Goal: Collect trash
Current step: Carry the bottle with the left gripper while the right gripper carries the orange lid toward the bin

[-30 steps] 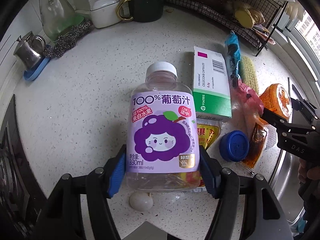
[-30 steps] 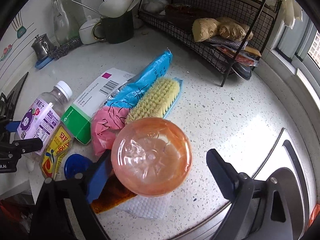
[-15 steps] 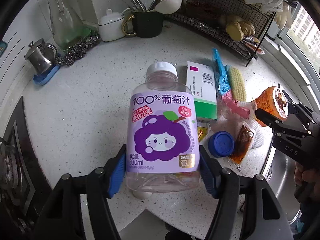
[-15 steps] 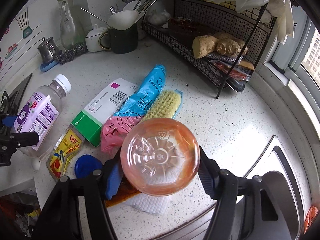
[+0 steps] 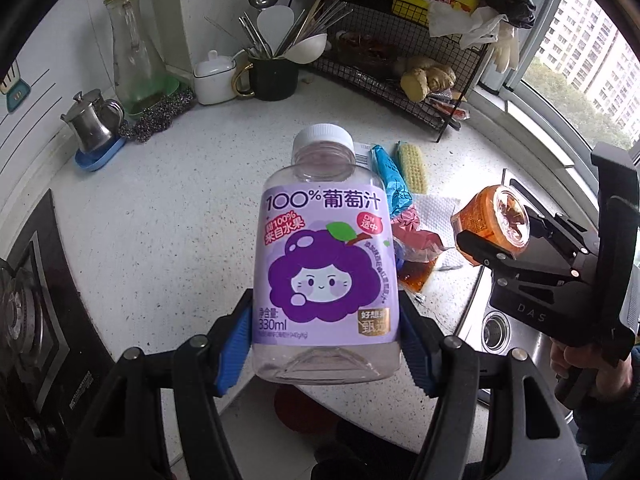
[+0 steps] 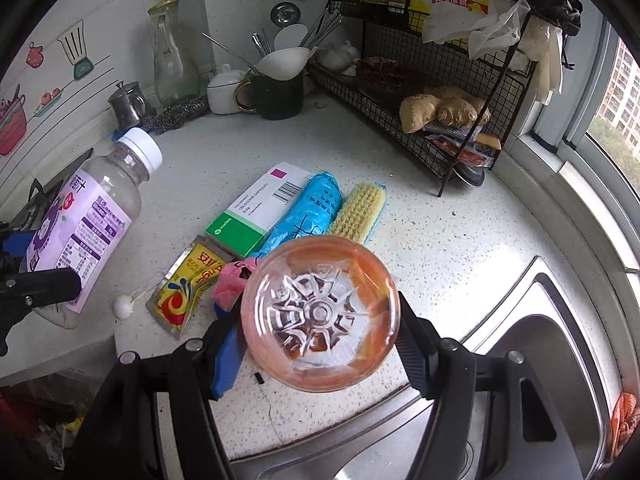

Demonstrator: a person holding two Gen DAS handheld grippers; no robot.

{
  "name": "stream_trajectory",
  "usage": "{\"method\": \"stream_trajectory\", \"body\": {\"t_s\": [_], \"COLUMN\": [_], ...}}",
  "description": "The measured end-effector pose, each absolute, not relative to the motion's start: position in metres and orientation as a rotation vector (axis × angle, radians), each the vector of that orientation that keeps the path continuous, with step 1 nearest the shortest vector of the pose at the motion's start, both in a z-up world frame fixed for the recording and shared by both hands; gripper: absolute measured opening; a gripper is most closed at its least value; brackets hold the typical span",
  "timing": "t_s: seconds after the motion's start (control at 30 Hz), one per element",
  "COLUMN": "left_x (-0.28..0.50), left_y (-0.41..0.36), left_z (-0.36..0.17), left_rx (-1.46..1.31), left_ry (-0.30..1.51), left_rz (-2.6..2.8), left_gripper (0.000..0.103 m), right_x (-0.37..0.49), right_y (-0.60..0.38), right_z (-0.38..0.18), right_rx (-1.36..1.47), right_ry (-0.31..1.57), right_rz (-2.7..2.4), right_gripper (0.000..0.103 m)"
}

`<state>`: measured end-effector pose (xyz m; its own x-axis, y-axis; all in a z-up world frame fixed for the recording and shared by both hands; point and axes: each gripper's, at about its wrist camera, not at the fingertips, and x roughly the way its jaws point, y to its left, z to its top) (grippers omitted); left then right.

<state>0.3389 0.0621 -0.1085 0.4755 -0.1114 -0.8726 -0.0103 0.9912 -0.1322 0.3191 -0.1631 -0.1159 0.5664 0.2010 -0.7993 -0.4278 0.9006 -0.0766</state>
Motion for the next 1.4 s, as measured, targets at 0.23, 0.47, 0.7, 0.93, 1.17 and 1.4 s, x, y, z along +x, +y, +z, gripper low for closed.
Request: {"method": "stream_trajectory", "body": {"t_s": [0.23,0.47,0.7,0.93,1.17,1.4], "left_x": [0.308,0.285,0.262,0.232,0.196,0.151], "left_y": [0.060,0.051,0.040,0.030,0.029,0.030], "left_z": [-0.107,-0.116,-0.136,-0.153,-0.158,-0.145], "left_rx": [-0.142,-0.146,-0.154,-0.161,-0.189,-0.203], "left_ry": [1.064,1.080,1.124,1.145,1.150,1.108], "left_rz": [-0.078,-0.110,-0.143,-0.166,-0.167,-0.154], "left_gripper": [0.064,0.064,0.064,0.064,0.064,0.064], "right_x": [0.292,0.270,0.248,0.218,0.184,0.149], "right_y": [-0.162,-0.163,-0.163,-0.161,-0.167,-0.154], "right_z": [-0.107,-0.123,-0.145,-0.162,-0.165,-0.136], "right_rx": [-0.253,-0.250,-0.246,-0.261,-0.220,-0.235], "right_ry": [0.888,0.973,1.072,1.117,1.116,1.028], "right_rz": [0.392,0.403,0.380,0.380,0.392,0.444], "right_gripper": [0.064,0.064,0.064,0.064,0.064,0.064]}}
